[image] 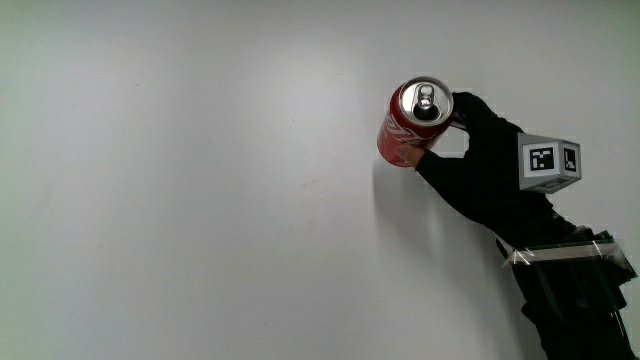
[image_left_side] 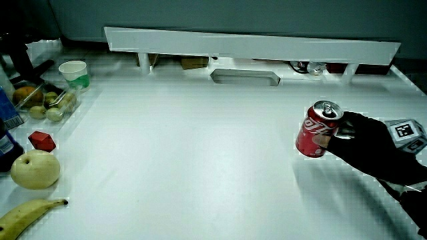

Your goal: Place cola

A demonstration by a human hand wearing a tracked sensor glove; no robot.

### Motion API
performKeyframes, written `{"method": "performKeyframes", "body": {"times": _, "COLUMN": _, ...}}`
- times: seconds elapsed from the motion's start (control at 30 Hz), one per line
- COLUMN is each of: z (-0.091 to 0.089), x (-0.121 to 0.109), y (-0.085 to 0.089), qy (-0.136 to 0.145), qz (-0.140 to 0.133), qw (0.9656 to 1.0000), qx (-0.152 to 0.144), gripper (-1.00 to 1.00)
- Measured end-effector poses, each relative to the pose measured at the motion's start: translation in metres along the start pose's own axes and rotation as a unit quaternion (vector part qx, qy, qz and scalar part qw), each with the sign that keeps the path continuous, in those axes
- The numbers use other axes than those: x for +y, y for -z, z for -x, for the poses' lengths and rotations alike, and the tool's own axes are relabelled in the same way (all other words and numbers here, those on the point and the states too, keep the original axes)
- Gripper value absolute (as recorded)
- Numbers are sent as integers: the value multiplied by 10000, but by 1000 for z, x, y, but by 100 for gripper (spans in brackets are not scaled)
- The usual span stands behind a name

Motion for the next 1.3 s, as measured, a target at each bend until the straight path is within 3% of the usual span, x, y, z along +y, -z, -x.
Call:
{"method": "performKeyframes", "body": {"times": 0.3, "z": -20, "x": -1, "y": 14, "qy": 313, "qz": 151, "qw": 9993, "qx": -167, "gripper": 0}}
{"method": "performKeyframes", "body": {"times": 0.5, "z": -24, "x": -2, "y": 21, "qy": 330, "qz": 212, "qw": 9991, "qx": -185, "gripper": 0}}
{"method": "performKeyframes", "body": {"times": 0.9, "z": -32, "x": -8, "y": 26, "qy": 469, "qz": 244, "qw": 9985, "qx": 115, "gripper": 0}}
{"method": "performKeyframes", "body": {"times": 1.1, "z": -31, "x": -10, "y": 25, "qy": 439, "qz": 382, "qw": 9982, "qx": 172, "gripper": -33}}
{"method": "performKeyframes", "body": {"times": 1.3, "z": -16, "x": -17, "y": 18, "qy": 239, "qz": 527, "qw": 9979, "qx": -287, "gripper": -67}}
